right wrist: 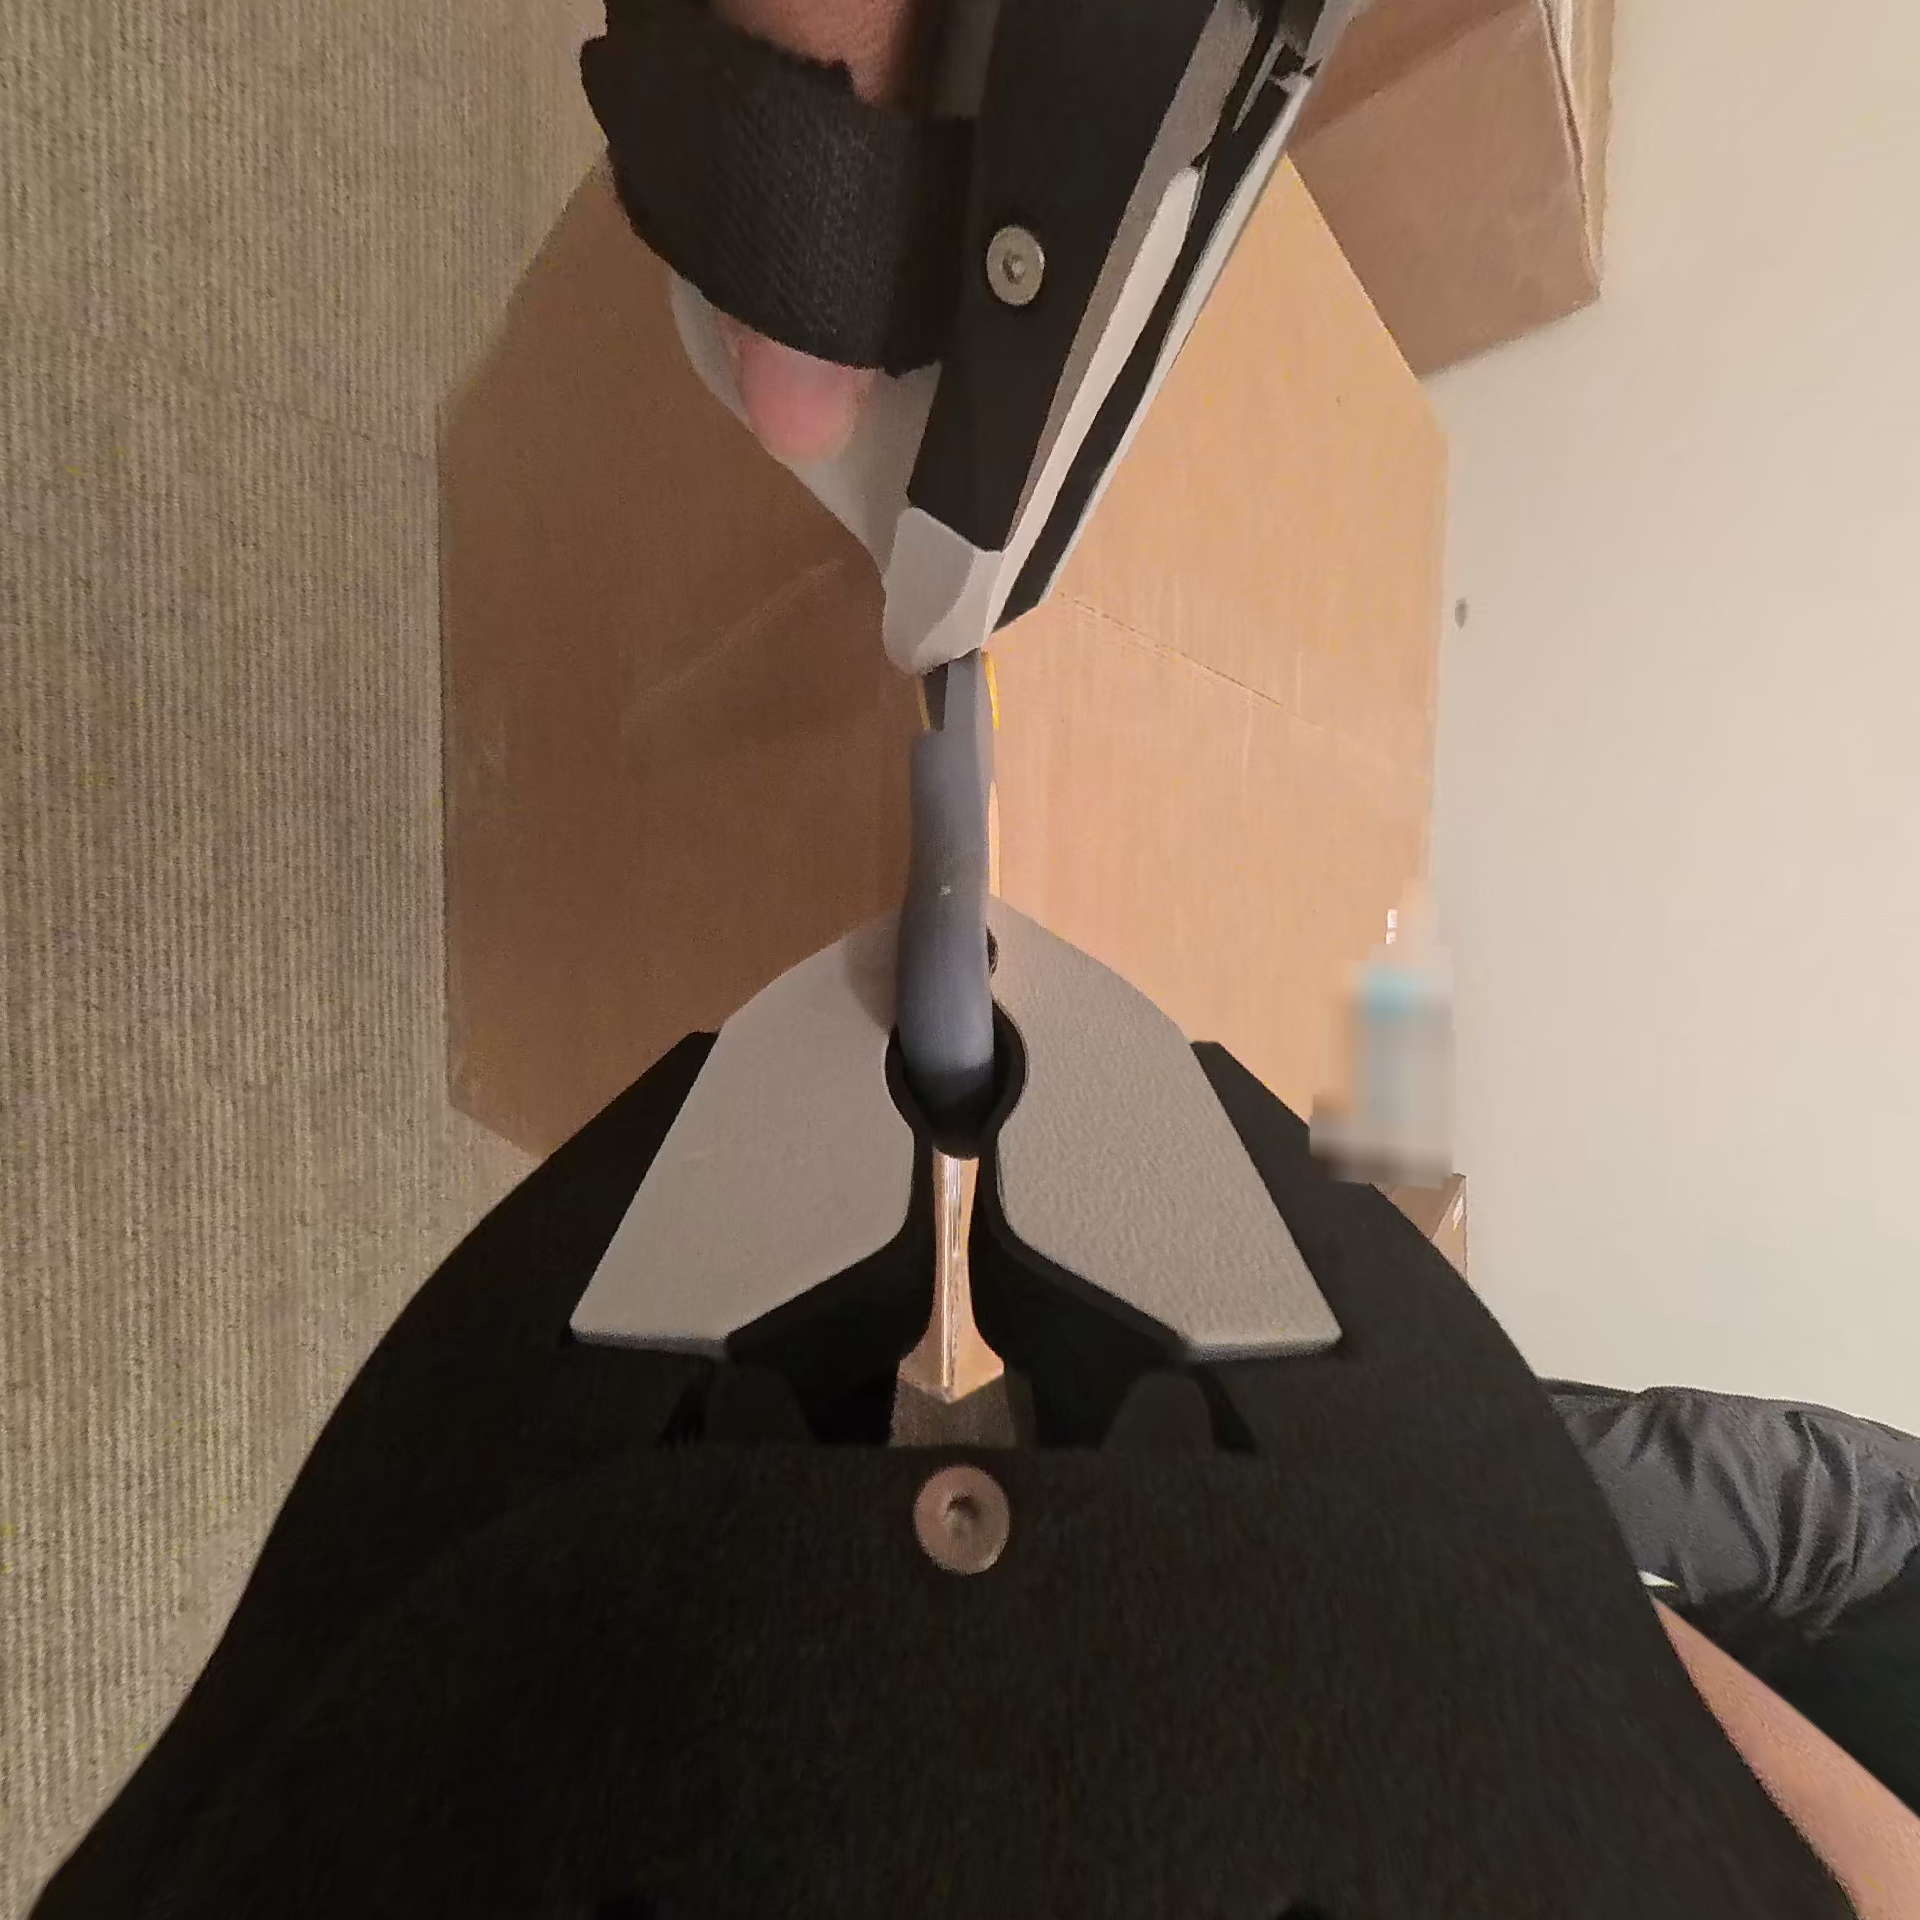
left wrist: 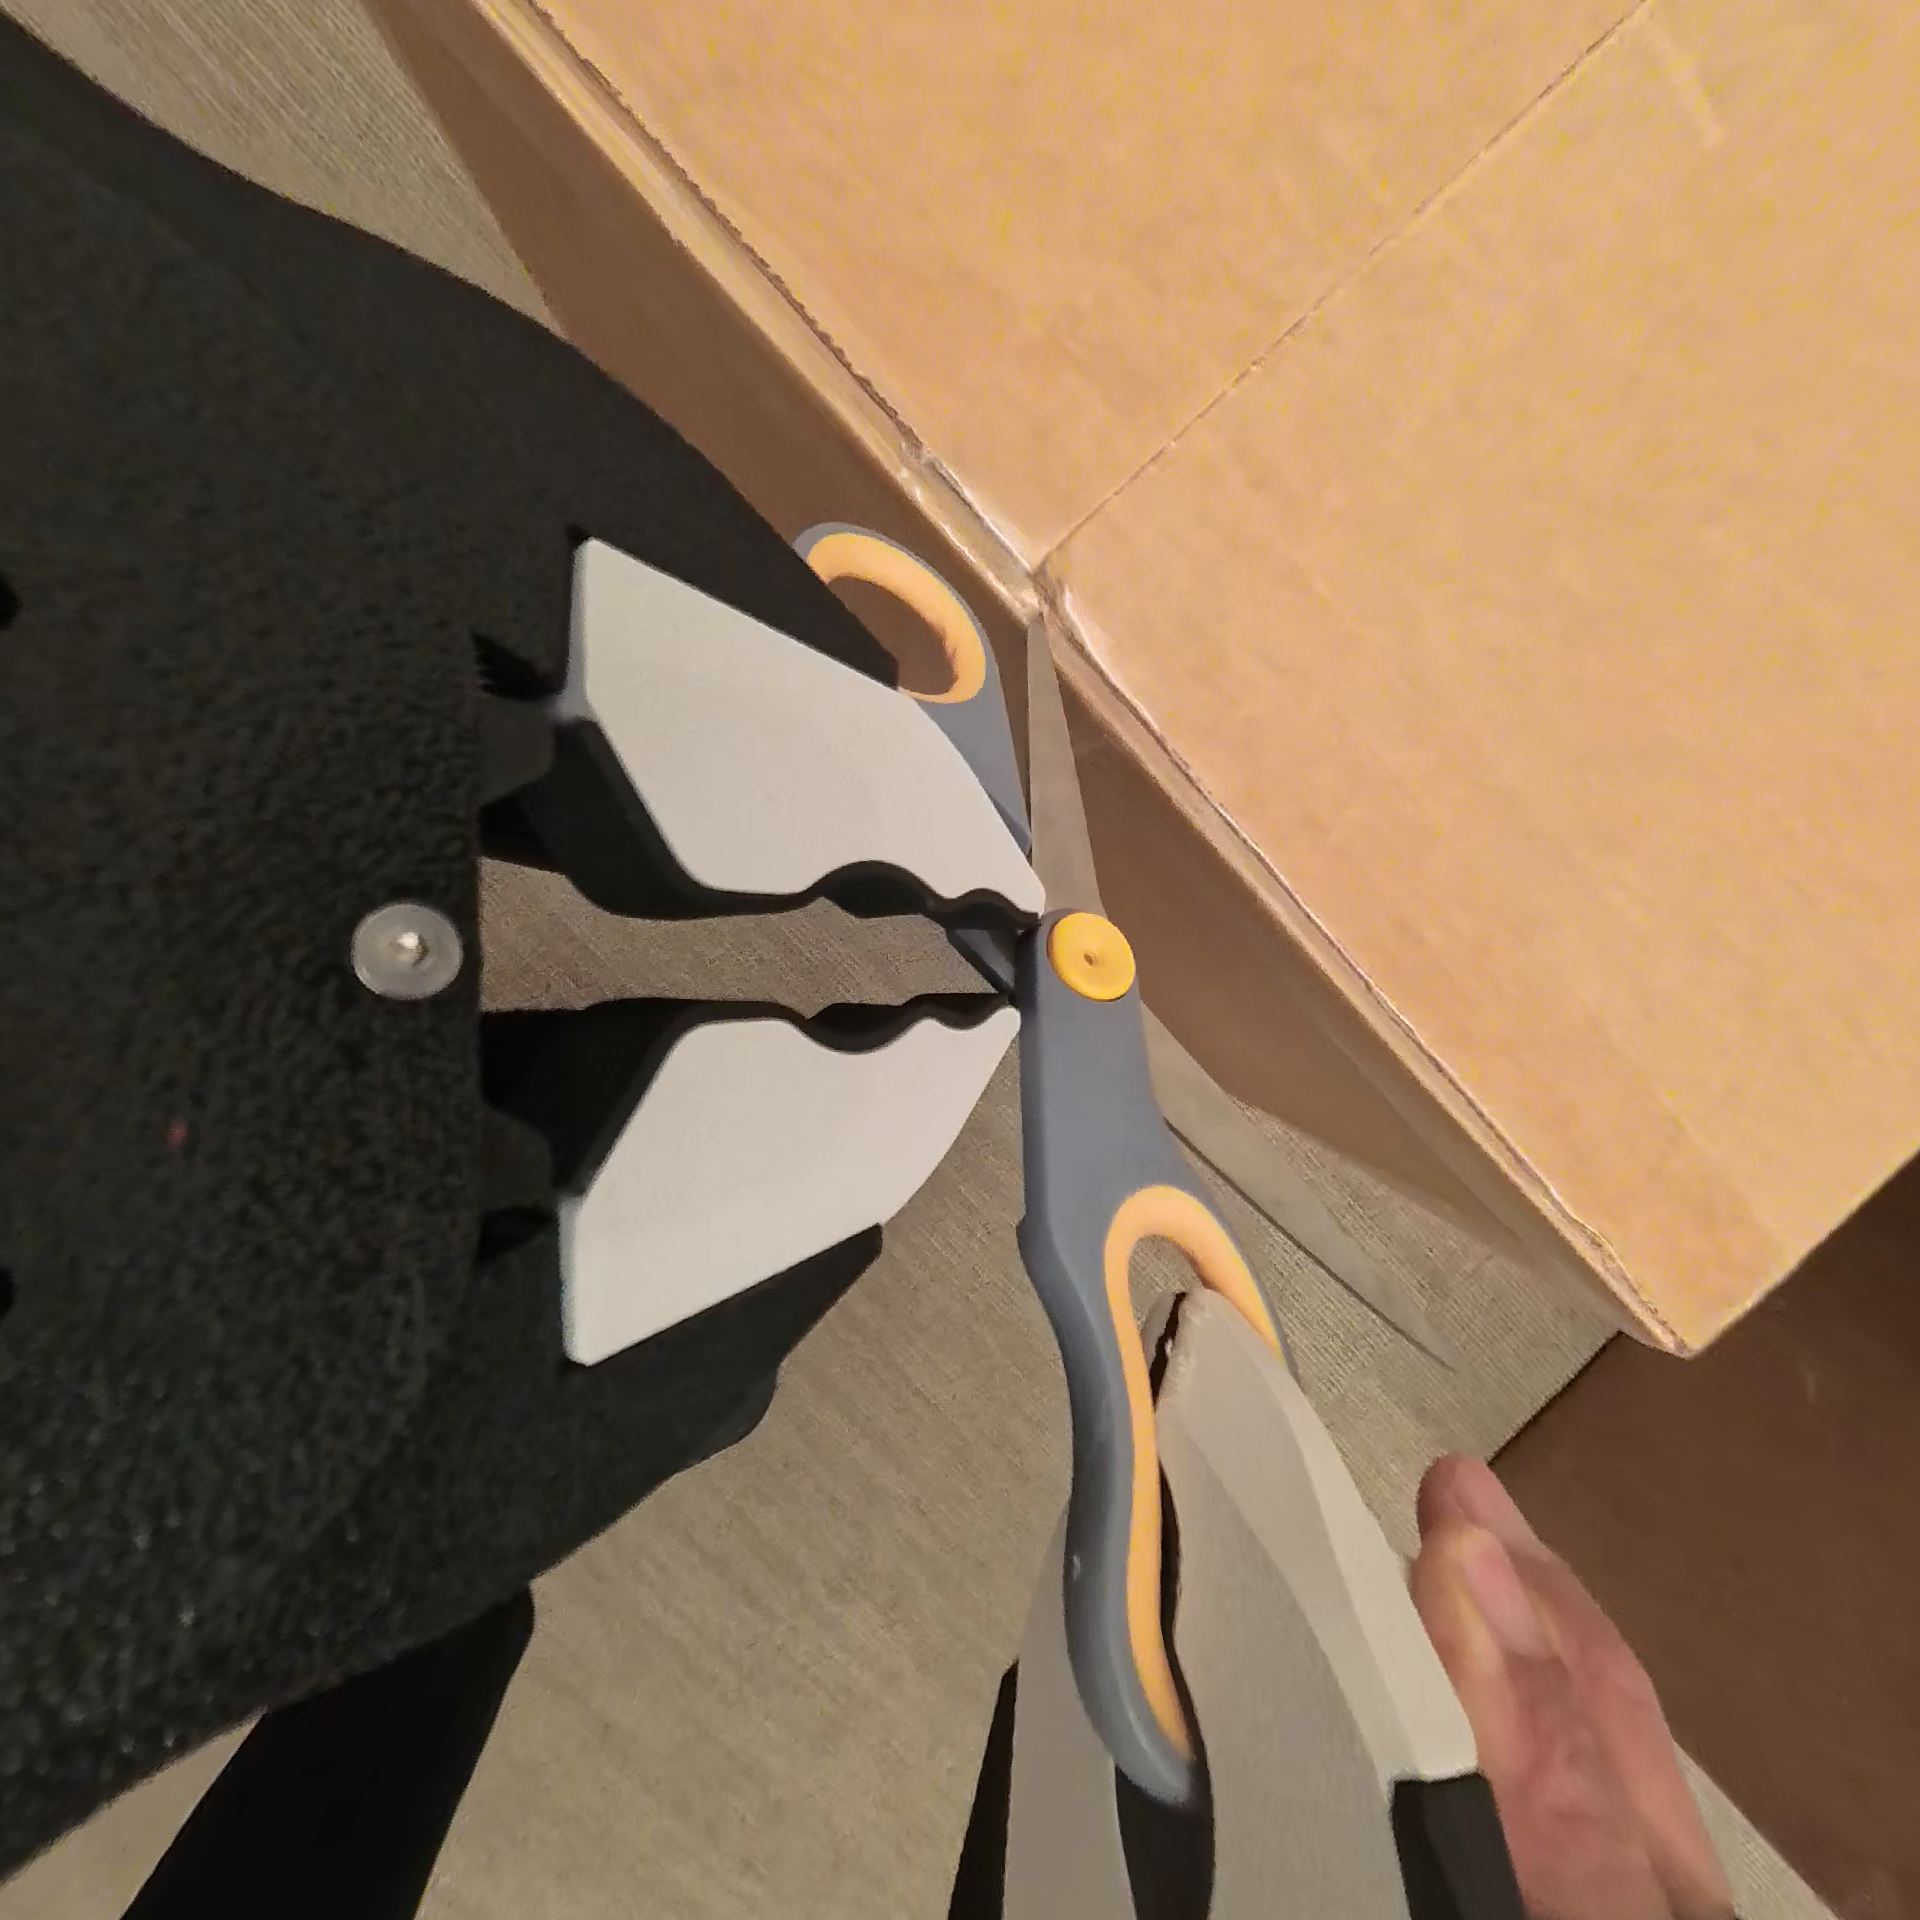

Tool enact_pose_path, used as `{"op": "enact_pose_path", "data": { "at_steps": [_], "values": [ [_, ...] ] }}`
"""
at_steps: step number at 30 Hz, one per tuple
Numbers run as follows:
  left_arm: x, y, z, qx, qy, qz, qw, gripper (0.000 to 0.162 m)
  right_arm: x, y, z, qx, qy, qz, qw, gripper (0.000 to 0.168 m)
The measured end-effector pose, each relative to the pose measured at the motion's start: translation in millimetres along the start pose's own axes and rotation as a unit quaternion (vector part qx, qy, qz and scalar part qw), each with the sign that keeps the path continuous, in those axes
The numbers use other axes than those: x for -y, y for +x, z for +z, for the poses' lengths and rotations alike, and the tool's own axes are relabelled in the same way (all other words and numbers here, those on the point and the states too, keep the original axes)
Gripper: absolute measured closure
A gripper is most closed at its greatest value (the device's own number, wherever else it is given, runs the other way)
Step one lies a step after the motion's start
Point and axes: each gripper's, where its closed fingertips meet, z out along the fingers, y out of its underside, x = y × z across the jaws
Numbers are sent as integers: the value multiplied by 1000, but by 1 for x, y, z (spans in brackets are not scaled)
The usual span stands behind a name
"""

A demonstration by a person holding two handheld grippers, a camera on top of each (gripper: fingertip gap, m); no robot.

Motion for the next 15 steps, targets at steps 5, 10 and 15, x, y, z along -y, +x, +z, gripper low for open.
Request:
{"op": "enact_pose_path", "data": {
  "at_steps": [5,10,15],
  "values": [
    [3,3,4,3,6,-9,1000,152,-6,2,3,-1,2,-7,1000,168],
    [8,5,7,4,14,-18,1000,152,-14,2,3,1,3,-16,1000,168],
    [12,11,10,1,16,-24,1000,152,-21,5,-1,3,2,-25,1000,168]
  ]
}}
